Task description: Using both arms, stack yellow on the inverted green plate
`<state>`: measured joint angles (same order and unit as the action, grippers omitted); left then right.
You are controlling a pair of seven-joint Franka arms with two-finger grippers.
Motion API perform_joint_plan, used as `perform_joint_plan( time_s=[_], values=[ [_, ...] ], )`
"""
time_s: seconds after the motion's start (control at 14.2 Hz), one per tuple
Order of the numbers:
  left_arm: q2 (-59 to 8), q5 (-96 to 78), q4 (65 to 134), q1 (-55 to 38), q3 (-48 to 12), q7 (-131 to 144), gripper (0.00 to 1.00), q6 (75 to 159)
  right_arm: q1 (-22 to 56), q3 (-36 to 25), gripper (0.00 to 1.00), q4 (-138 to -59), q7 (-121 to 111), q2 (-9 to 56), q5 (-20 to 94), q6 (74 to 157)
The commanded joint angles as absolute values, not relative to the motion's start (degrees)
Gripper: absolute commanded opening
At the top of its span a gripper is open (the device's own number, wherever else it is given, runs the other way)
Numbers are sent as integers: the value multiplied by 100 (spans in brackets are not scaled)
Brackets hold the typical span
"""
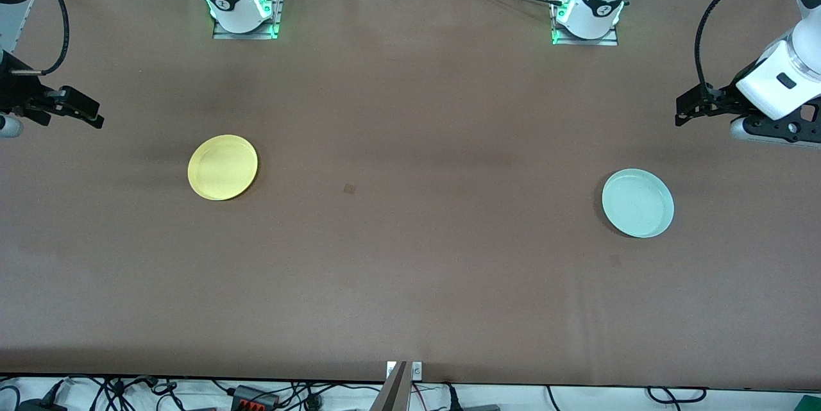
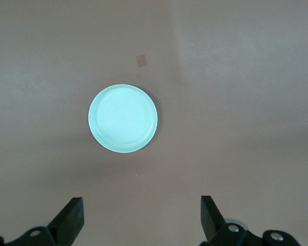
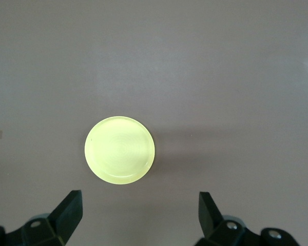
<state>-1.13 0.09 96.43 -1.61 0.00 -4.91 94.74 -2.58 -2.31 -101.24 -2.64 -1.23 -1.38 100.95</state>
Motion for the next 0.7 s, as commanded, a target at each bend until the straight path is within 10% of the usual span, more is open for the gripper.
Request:
perform_joint_plan(
  time_s=[0.0,0.63],
  values=[
    [-492,-70,9238,-114,-26,-466,100,9457,-255,-228,100,-10143,-343,-167,-114,10090],
    [-1870,219,8499,482,53,-562,100,9519,-211,-193,100,-10151,-343,-149,-106,10072]
  ],
)
